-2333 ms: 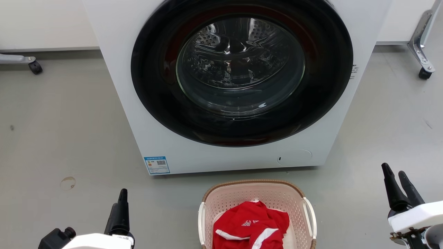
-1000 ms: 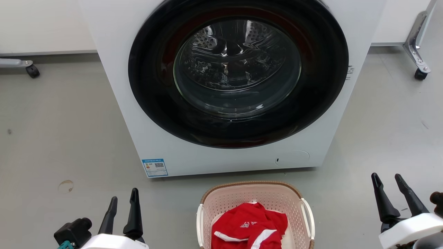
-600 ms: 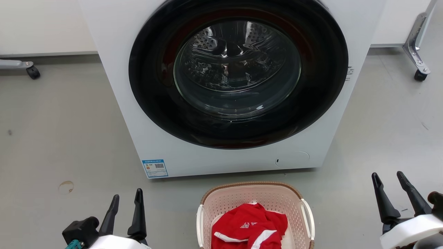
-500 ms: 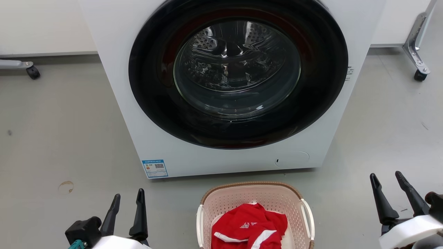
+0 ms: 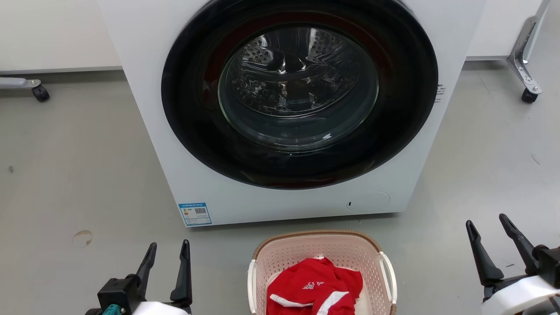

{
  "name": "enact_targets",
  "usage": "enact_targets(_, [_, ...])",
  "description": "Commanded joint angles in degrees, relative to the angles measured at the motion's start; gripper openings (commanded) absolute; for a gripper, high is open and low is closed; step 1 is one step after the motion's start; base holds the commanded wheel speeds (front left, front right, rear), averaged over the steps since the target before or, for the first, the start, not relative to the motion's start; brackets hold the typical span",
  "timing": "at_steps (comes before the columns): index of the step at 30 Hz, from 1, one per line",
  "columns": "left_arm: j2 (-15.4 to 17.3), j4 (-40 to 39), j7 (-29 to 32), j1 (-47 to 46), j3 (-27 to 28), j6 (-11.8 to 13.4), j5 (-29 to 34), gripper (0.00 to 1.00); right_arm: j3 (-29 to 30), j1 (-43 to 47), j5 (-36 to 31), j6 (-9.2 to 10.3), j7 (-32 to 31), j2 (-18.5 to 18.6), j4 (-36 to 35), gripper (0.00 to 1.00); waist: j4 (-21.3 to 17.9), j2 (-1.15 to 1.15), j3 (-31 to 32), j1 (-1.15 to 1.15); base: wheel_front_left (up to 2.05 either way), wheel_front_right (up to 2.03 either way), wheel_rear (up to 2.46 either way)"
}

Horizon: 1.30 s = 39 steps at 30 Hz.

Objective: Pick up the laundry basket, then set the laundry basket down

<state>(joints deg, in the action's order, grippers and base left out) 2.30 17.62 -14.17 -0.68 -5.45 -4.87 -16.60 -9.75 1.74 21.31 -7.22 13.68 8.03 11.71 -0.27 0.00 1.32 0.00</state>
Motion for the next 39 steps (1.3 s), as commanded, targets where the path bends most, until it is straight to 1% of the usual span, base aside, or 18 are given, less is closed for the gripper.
enact_targets(1, [0.6,-1.3,-0.8,-2.5,1.3,-0.2,2.0,1.00,-0.9,-0.6,-1.8,-0.26,1.3,1.9,-1.8,1.00,0.0,0.00,0.0,0.00,0.00,0.00,0.00])
enact_targets(21, [0.6,-1.1,-0.8,-2.5,1.2,-0.3,1.9,1.00,-0.6,-0.5,-1.9,-0.26,1.3,1.9,-1.9,1.00,0.0,0.00,-0.4,0.00,0.00,0.00,0.00])
enact_targets(29, [0.6,-1.2,-0.8,-3.4,0.3,0.0,1.7,1.00,-0.3,-0.9,-1.7,-0.26,1.3,2.0,-2.1,1.00,0.4,0.00,-2.2,0.00,0.00,0.00,0.00])
enact_targets(34, [0.6,-1.3,-0.8,-5.9,-1.0,1.0,1.4,1.00,-0.4,-3.5,-1.0,-0.26,1.3,2.5,-1.8,1.00,0.6,0.00,-6.9,0.00,0.00,0.00,0.00])
enact_targets(39, [0.6,-0.3,-0.8,-10.5,-3.2,3.0,0.0,1.00,-0.4,-7.7,0.2,-0.26,1.3,3.1,-0.4,1.00,0.8,0.00,-13.8,0.00,0.00,0.00,0.00])
